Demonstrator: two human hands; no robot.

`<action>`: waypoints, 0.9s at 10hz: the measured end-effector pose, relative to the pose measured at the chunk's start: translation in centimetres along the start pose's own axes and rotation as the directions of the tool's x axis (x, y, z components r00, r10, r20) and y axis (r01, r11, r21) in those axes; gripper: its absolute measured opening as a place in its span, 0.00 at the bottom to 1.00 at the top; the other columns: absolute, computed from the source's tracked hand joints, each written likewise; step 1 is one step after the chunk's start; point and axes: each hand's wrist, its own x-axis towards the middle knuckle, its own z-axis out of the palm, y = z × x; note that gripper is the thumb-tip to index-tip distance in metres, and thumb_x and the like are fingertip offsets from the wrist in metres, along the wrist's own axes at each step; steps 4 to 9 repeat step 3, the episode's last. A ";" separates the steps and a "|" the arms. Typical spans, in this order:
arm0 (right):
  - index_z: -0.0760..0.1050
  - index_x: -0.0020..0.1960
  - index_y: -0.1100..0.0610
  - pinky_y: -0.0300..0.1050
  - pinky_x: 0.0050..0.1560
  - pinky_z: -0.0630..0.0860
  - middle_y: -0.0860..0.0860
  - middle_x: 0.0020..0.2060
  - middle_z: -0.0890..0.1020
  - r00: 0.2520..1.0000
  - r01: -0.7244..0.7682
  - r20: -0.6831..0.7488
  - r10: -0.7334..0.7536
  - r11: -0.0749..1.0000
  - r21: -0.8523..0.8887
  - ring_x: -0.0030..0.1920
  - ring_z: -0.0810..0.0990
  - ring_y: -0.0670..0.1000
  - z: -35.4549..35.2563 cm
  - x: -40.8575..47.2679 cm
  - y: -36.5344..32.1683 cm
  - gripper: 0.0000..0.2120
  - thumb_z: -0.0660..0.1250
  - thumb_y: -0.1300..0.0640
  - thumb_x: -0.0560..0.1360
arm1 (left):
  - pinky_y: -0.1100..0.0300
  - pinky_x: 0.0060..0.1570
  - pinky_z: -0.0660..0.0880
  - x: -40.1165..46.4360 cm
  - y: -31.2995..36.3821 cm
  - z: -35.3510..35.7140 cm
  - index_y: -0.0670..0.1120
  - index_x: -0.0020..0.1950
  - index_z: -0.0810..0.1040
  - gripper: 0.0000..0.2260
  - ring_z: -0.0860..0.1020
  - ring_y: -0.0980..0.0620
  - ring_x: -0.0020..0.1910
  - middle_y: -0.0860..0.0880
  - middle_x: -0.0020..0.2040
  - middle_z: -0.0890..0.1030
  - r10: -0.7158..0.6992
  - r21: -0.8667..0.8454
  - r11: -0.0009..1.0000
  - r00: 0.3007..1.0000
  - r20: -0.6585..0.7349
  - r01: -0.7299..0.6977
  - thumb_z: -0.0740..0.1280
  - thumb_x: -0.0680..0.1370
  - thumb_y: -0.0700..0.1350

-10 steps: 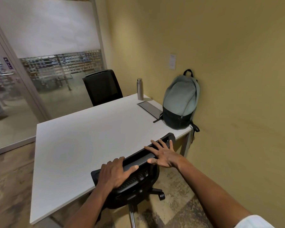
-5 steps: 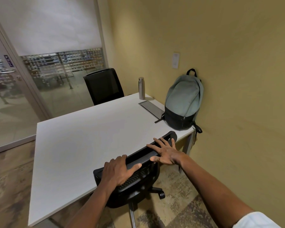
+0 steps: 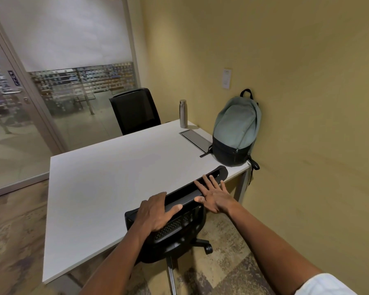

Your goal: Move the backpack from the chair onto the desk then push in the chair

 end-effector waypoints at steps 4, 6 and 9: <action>0.39 0.80 0.55 0.58 0.77 0.42 0.59 0.80 0.43 0.955 -0.162 -0.236 0.182 0.982 0.101 0.79 0.40 0.57 1.3 -5.5 -3.3 0.46 0.29 0.30 0.69 | 0.49 0.79 0.44 -3.6 0.2 -0.8 0.46 0.81 0.47 0.46 0.44 0.50 0.81 0.46 0.82 0.47 0.172 -0.018 0.985 0.984 0.038 -0.172 0.45 0.73 0.75; 0.39 0.80 0.55 0.58 0.77 0.42 0.59 0.80 0.43 0.955 -0.162 -0.236 0.182 0.982 0.101 0.79 0.40 0.57 1.3 -5.5 -3.3 0.46 0.29 0.30 0.69 | 0.49 0.79 0.44 -3.6 0.2 -0.8 0.46 0.81 0.47 0.46 0.44 0.50 0.81 0.46 0.82 0.47 0.172 -0.018 0.985 0.984 0.038 -0.172 0.45 0.73 0.75; 0.39 0.80 0.55 0.58 0.77 0.42 0.59 0.80 0.43 0.955 -0.162 -0.236 0.182 0.982 0.101 0.79 0.40 0.57 1.3 -5.5 -3.3 0.46 0.29 0.30 0.69 | 0.49 0.79 0.44 -3.6 0.2 -0.8 0.46 0.81 0.47 0.46 0.44 0.50 0.81 0.46 0.82 0.47 0.172 -0.018 0.985 0.984 0.038 -0.172 0.45 0.73 0.75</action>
